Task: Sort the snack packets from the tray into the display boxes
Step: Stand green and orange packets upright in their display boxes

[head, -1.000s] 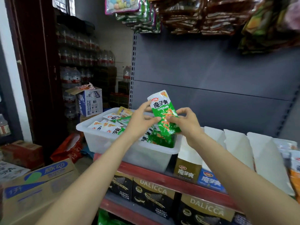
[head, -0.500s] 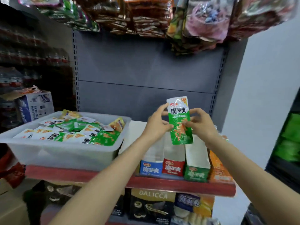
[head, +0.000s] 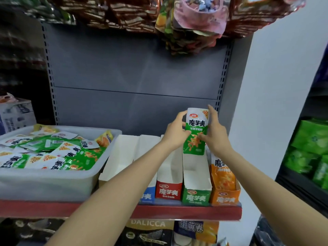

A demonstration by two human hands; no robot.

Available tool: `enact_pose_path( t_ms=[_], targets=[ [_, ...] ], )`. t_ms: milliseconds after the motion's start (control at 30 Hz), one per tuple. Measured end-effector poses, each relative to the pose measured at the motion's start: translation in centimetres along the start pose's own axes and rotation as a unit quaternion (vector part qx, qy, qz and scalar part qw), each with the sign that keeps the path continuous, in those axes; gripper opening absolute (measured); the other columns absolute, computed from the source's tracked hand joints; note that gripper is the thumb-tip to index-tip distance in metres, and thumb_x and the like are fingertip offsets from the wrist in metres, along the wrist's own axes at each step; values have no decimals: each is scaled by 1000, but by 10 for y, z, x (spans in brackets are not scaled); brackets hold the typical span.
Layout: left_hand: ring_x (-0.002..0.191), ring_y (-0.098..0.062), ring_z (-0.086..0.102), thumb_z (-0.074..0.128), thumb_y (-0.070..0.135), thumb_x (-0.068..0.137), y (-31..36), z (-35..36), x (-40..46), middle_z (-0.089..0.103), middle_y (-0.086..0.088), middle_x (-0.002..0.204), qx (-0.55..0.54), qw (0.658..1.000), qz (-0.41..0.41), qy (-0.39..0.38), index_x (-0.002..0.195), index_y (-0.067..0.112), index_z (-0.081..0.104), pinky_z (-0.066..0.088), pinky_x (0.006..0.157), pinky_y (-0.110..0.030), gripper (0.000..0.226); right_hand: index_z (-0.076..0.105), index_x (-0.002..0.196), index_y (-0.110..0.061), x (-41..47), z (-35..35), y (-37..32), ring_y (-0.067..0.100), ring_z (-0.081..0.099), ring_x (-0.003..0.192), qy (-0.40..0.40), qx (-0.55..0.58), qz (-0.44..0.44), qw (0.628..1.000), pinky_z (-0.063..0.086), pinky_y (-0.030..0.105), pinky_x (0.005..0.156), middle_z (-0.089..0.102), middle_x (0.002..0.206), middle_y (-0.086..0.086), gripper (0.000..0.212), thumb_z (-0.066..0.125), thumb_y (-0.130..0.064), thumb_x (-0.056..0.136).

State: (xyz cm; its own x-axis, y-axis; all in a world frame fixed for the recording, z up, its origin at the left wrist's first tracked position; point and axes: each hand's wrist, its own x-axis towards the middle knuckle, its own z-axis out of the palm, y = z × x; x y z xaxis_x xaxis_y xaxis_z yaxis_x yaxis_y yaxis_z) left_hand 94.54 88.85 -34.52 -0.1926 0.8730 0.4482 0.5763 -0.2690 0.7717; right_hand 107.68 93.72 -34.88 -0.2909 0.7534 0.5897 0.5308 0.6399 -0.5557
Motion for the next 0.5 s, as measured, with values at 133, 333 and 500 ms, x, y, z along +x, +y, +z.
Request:
enact_pose_path(
  t_ms=[133,333,500],
  targets=[
    [108,-23,57,59,3,86,-15,7,7,60,-9,119,71,997,-3,-7,133,14,42,47,91,-35,51,31,135,-22,6,6,13,28,60,90,-48,-73,-9,996,53,41,73,61,108,7,71,66,1,78],
    [121,-24,47,61,15,86,-36,14,12,50,-7,130,209,976,-21,-59,131,14,49,35,95,-30,46,56,92,-13,19,10,23,22,53,84,-108,-198,-15,974,46,35,70,52,88,1,16,63,-3,82],
    [113,-23,55,61,6,83,-40,8,10,55,-10,125,144,987,-27,-59,126,9,50,43,97,-32,45,55,81,-20,26,11,16,22,59,81,-126,-175,-26,976,53,38,72,60,83,0,23,59,3,81]
  ],
)
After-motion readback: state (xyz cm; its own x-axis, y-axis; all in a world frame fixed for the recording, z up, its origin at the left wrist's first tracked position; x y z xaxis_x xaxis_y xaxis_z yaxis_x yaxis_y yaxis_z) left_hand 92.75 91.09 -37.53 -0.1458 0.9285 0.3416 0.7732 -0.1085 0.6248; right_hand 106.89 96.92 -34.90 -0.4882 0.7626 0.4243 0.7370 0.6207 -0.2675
